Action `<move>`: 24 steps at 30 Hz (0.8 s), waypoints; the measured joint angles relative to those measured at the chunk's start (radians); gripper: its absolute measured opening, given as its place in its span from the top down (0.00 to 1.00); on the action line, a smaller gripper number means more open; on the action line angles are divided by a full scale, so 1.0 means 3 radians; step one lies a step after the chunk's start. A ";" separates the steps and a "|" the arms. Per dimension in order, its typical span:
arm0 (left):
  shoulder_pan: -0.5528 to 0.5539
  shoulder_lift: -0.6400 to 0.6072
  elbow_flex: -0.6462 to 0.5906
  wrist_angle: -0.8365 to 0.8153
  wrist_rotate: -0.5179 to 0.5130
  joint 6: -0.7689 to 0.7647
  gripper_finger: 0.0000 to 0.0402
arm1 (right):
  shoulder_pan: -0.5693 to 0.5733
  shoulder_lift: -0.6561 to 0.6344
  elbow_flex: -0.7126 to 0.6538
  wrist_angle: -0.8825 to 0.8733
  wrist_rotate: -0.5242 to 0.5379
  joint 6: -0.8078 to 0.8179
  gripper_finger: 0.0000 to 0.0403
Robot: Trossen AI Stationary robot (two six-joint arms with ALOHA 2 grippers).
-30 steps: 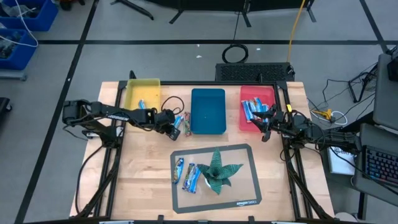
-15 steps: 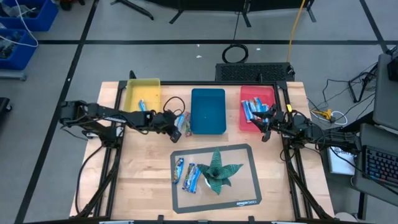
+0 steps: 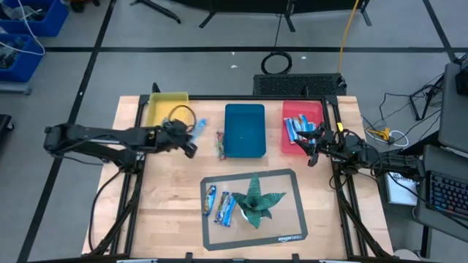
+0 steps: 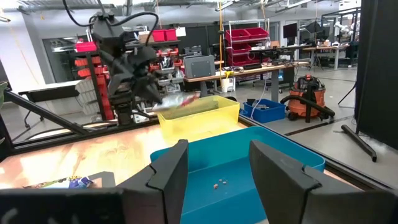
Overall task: Pick and place Granola Bars by type
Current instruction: Put the red granola bar into the yellow bin
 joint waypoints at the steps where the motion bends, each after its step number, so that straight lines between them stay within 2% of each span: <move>1: 0.0014 -0.0110 0.0000 -0.0163 -0.0161 -0.0068 1.00 | 0.0000 0.0000 0.0001 0.0000 0.0000 0.0000 0.60; 4: 0.0113 -0.0393 0.0000 -0.0541 -0.0504 -0.0245 1.00 | 0.0000 0.0000 0.0000 0.0000 -0.0001 0.0000 0.60; 9: 0.0513 -0.0598 0.0000 -0.1034 -0.0567 -0.0637 1.00 | 0.0000 0.0000 0.0000 0.0000 -0.0001 0.0000 0.60; 13: 0.0943 -0.0524 -0.0021 -0.1349 -0.0307 -0.0781 1.00 | 0.0000 0.0000 0.0001 0.0000 -0.0001 0.0000 0.60; 18: 0.1379 -0.0378 -0.0131 -0.1328 -0.0183 -0.0669 0.99 | 0.0000 0.0000 0.0000 -0.0001 0.0000 0.0000 0.60; 24: 0.1643 -0.0217 -0.0260 -0.1299 0.0078 -0.0615 0.98 | 0.0000 0.0000 0.0000 -0.0001 -0.0001 0.0000 0.60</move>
